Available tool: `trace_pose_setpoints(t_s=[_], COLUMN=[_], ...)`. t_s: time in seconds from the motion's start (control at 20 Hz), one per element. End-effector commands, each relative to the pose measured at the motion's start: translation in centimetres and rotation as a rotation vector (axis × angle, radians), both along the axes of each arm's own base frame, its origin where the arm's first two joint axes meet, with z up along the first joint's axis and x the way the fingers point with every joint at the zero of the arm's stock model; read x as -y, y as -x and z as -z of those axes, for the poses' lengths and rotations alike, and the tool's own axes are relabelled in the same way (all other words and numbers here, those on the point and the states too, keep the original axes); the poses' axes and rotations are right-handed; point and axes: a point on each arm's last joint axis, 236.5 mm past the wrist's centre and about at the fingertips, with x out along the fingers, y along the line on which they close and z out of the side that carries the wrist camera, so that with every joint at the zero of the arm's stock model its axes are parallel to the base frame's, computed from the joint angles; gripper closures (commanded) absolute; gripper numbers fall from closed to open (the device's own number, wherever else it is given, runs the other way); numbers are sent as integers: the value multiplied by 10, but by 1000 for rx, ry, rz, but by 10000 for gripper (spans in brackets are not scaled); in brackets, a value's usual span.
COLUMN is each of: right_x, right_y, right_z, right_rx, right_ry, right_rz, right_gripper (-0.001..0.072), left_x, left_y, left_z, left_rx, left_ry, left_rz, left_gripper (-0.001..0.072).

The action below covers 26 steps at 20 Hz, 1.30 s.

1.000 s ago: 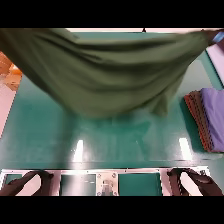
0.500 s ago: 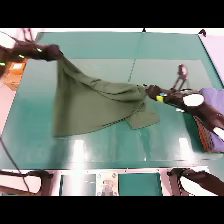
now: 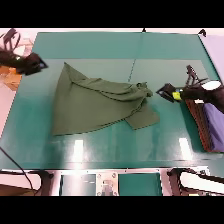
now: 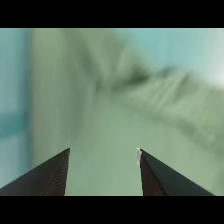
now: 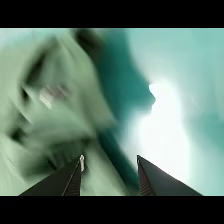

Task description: Fold the shirts.

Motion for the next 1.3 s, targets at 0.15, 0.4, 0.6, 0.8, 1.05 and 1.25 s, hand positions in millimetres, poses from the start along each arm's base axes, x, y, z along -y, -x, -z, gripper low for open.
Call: trace_pose_setpoints(t_s=[0.15, 0.4, 0.6, 0.8, 1.05, 1.25], right_x=[-15, -56, -63, -31, -61, -108], right_y=[57, 52, 53, 76, 181, 233], right_z=[51, 66, 57, 15, 34, 62], right_rx=[-156, -160, -159, -101, -241, -302], right_ry=[-82, -157, -175, -137, -158, -247], right_rz=[-156, -247, -287, -170, -28, -3], right_gripper=[311, 359, 696, 697, 696, 695], left_x=[-14, 6, 7, 5, 8, 14], left_y=[121, 172, 177, 173, 186, 219], left_z=[59, 105, 114, 115, 126, 157], left_rx=[-272, -427, -438, -422, -463, -551], left_ry=[-61, -4, 0, -9, 0, -2], left_rz=[-43, -27, -36, -37, -33, -15], left_gripper=[217, 217, 217, 217, 217, 217])
